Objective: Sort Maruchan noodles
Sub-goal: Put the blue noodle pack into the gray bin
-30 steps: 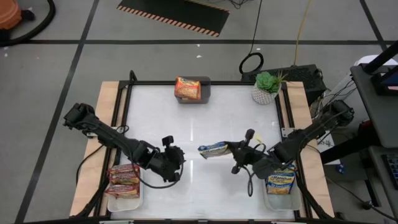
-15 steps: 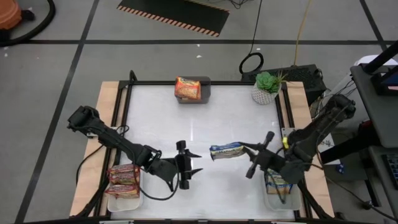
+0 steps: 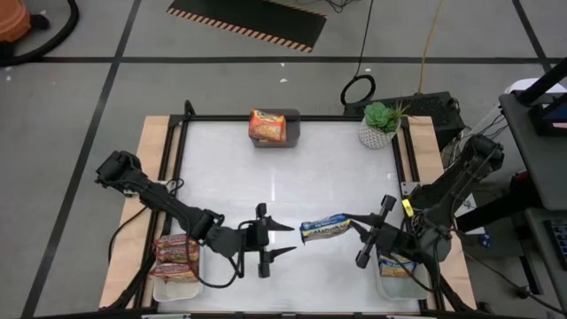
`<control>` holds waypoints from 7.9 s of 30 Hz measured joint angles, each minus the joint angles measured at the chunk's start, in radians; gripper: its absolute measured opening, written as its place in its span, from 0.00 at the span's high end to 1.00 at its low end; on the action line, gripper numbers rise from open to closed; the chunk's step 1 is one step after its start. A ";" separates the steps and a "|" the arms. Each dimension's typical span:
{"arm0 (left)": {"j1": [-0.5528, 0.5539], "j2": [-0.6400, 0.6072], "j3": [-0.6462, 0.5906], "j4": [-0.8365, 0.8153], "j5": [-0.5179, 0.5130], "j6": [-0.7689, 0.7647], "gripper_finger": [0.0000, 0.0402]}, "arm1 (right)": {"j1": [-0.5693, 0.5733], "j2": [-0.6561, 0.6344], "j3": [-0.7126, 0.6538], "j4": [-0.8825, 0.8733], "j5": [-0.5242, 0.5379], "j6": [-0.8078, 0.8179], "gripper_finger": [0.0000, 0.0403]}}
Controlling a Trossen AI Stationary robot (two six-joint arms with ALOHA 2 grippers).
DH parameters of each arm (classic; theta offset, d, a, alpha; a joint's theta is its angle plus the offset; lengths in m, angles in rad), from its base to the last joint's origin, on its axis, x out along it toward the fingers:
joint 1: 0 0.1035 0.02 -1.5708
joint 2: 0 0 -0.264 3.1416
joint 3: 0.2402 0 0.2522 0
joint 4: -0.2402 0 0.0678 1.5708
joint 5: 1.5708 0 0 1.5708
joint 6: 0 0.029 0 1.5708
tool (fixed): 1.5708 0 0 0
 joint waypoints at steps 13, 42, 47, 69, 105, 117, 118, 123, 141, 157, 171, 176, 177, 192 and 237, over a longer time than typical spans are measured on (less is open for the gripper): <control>0.000 0.000 0.000 0.029 -0.007 0.064 0.35 | -0.007 0.012 0.000 0.044 -0.003 -0.020 1.00; 0.049 0.165 -0.001 0.299 0.081 -0.033 0.07 | -0.019 0.012 0.000 0.036 -0.005 0.001 1.00; 0.070 0.222 -0.001 0.398 0.051 -0.013 0.07 | -0.020 0.012 -0.001 0.027 -0.005 0.001 1.00; 0.080 0.229 -0.001 0.523 0.057 0.079 0.09 | -0.049 0.012 -0.001 -0.018 -0.084 0.058 1.00; 0.088 0.227 0.002 0.439 0.086 0.130 0.68 | -0.042 0.017 -0.002 -0.073 -0.069 0.077 0.95; 0.152 0.228 -0.001 0.116 0.052 0.129 0.68 | 0.031 0.016 -0.001 -0.039 0.103 0.139 0.57; 0.160 0.227 0.000 0.081 0.052 0.116 0.68 | 0.034 0.016 -0.001 -0.038 0.102 0.152 0.55; 0.198 0.229 -0.001 -0.048 0.161 0.050 0.68 | 0.031 0.016 -0.001 -0.039 0.020 0.194 0.52; 0.230 0.211 0.000 -0.309 0.315 -0.040 0.68 | -0.233 0.331 0.415 -0.960 -0.493 0.858 0.52; 0.230 0.211 0.000 -0.362 0.307 -0.038 0.64 | -0.364 0.443 0.425 -1.064 -0.649 0.772 0.30; 0.229 0.211 0.000 -0.358 0.306 -0.027 0.66 | -0.442 0.454 0.362 -0.996 -0.798 0.779 0.32; 0.229 0.211 0.000 -0.355 0.306 -0.029 0.66 | -0.479 0.454 0.267 -0.839 -0.900 0.702 0.34; 0.229 0.211 0.000 -0.355 0.306 -0.030 0.66 | -0.488 0.454 0.249 -0.809 -0.923 0.686 0.34; 0.228 0.211 0.000 -0.360 0.307 -0.026 0.66 | -0.536 0.447 0.212 -0.795 -1.045 0.695 0.63; 0.038 -0.034 0.000 -0.438 0.118 -0.007 0.13 | -0.429 0.316 0.217 -0.815 -1.070 0.809 0.73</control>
